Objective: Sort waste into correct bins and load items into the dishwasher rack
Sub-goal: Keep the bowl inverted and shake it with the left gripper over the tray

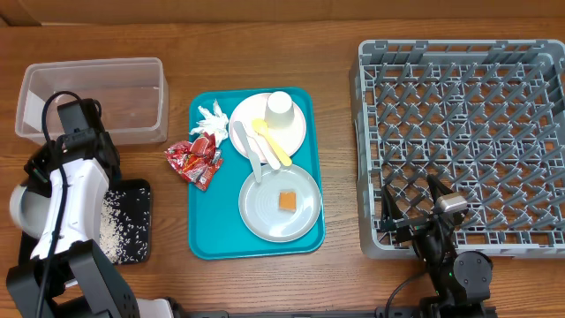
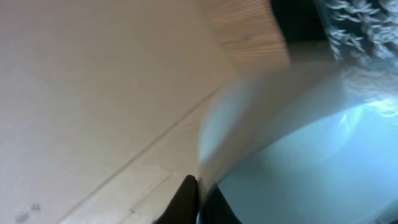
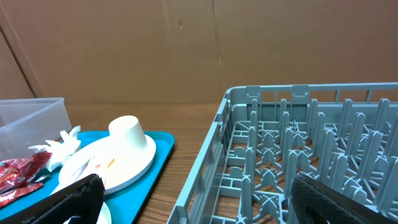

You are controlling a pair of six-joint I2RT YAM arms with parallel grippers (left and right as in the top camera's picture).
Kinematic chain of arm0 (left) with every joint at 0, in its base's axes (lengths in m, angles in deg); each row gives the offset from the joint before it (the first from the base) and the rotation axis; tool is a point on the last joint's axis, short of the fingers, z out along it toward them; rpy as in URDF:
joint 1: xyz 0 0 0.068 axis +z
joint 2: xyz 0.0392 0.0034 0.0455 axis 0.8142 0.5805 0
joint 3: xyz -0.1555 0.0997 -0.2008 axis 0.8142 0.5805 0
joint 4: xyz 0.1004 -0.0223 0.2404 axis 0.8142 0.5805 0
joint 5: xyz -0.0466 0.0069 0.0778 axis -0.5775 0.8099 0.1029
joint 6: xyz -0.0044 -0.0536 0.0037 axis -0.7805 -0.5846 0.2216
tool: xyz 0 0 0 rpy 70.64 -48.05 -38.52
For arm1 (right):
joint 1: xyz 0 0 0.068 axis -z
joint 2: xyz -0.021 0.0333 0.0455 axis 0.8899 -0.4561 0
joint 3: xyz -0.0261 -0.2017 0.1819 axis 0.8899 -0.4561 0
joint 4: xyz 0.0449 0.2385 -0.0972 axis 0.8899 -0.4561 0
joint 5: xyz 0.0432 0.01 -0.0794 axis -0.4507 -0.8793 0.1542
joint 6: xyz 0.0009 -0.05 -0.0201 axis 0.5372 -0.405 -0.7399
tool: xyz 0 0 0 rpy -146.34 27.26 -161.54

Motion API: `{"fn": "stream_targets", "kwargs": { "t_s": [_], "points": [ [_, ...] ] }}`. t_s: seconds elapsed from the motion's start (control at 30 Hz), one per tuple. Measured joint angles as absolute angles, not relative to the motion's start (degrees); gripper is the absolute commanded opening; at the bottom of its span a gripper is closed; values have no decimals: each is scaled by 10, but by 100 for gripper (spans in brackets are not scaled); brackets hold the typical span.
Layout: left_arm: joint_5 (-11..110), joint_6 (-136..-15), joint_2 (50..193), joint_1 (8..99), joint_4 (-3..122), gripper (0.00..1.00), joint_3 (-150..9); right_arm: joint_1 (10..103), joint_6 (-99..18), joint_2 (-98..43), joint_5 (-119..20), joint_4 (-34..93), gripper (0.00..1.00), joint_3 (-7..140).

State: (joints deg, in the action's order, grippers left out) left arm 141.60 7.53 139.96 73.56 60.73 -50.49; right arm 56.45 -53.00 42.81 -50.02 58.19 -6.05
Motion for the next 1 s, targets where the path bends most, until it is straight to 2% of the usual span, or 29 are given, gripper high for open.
{"fn": "stream_targets", "kwargs": {
  "t_s": [0.07, 0.13, 0.27, 0.33, 0.4, 0.47, 0.6, 0.63, 0.67, 0.83, 1.0],
  "points": [
    [1411, 86, 1400, 733, 632, 4, -504, 564, -530, 428, -500, 581, 100, -61],
    [1407, 87, 1400, 733, 619, 12, -504, 564, -530, 428, -500, 581, 100, -61],
    [1399, 76, 1400, 732, 612, 4, -504, 564, -530, 428, -500, 581, 100, -61],
    [1398, 76, 1400, 732, 613, 4, -504, 564, -530, 428, -500, 582, 100, -61],
    [1397, 76, 1400, 732, 613, 9, -504, 564, -530, 428, -500, 581, 100, -61],
    [1396, 74, 1400, 732, 613, 4, -504, 564, -530, 428, -500, 581, 100, -61],
    [1394, 74, 1400, 732, 612, 4, -504, 564, -530, 428, -500, 581, 100, -61],
    [1394, 74, 1400, 732, 613, 7, -504, 564, -530, 428, -500, 581, 100, -61],
    [1394, 74, 1400, 732, 612, 4, -504, 564, -530, 428, -500, 581, 100, -61],
    [1395, 74, 1400, 732, 606, 4, -504, 564, -530, 428, -500, 581, 100, -61],
    [1434, 95, 1400, 732, 472, 4, -501, 564, -530, 428, -500, 581, 100, -61]
  ]
}}
